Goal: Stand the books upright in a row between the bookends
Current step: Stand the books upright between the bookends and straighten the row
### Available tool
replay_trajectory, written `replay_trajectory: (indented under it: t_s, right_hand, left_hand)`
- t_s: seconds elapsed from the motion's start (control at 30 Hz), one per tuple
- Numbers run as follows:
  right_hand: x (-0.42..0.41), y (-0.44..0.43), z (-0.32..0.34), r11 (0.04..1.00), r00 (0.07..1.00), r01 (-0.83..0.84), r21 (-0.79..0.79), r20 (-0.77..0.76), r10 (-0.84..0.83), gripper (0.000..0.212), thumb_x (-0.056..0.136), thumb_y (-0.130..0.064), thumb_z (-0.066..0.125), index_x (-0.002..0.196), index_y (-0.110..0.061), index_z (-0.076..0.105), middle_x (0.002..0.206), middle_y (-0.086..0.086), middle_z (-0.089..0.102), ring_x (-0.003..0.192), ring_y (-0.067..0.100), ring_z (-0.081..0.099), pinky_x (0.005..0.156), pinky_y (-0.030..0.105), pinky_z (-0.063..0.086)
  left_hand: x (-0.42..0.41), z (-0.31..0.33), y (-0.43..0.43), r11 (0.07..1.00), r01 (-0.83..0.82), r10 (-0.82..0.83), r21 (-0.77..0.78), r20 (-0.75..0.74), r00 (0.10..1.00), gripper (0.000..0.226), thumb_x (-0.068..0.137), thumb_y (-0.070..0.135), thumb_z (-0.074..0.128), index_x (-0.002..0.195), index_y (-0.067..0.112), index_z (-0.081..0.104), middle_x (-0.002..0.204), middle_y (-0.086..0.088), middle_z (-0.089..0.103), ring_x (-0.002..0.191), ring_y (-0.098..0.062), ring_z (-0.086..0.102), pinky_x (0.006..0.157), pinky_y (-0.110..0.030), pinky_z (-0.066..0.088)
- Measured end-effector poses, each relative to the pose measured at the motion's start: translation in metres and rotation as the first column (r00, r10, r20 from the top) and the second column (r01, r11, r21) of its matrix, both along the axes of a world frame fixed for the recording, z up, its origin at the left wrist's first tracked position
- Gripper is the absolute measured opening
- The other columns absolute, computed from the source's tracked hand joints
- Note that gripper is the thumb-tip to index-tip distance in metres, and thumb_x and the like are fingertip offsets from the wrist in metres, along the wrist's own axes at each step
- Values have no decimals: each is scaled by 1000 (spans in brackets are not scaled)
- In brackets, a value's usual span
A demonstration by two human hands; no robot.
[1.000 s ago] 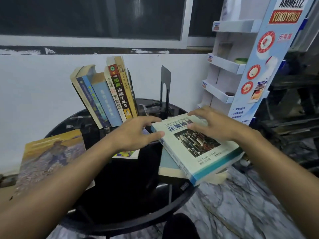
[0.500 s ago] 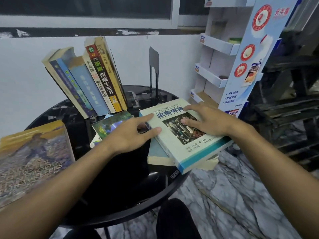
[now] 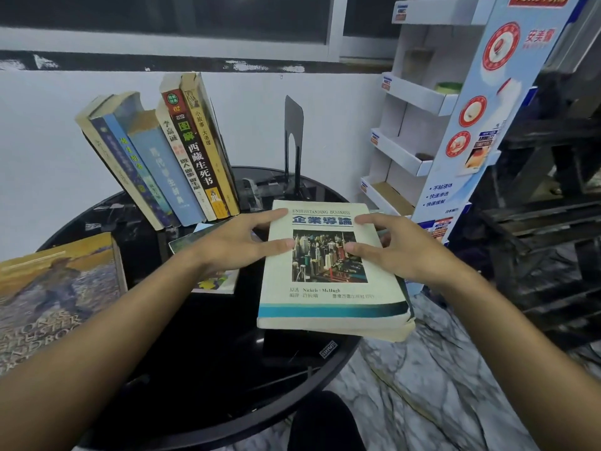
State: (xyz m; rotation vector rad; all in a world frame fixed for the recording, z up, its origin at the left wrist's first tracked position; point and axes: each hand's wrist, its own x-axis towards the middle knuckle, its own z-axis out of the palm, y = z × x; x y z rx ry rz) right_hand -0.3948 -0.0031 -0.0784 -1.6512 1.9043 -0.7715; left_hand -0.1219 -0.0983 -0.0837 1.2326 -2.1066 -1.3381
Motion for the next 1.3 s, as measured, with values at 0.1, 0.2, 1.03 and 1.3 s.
replay_trajectory:
  t_s: [0.1,0.2,1.03,1.3]
  right_hand:
    - [1,-3,-5,998,989,38,-40,147,-32,69,79,-41,83,140,-26,56,120,-8,64,98,10,69,70,30,63]
    - [2,-5,-9,989,978,74,-125,203,-48,65,78,-31,86,138,-26,60,130,-8,54,106,11,65,77,38,64]
    - [14,-37,52,655,993,-82,-751,-7,117,45,83,-19,82,123,-32,67,148,-2,34,133,8,45,109,37,48]
    - [65,-6,58,595,982,-188,-781,-144,121,49,95,-25,70,142,-25,55,139,-1,44,132,16,46,106,42,49]
  left_hand:
    - [0,-3,1,998,-29,35,47,-117,993,81,77,36,81,150,36,46,124,17,65,98,-15,74,100,-44,55]
    - [-2,1,4,994,-38,66,107,-267,961,75,83,13,80,150,29,48,130,11,64,98,-24,76,94,-48,58]
    - [16,47,24,863,-185,-120,-469,-547,828,64,87,0,72,136,38,59,140,14,47,125,-19,61,85,-39,63]
    - [7,47,43,888,-90,-216,-451,-581,784,35,93,-8,61,116,18,55,124,24,60,112,-22,70,79,-43,64]
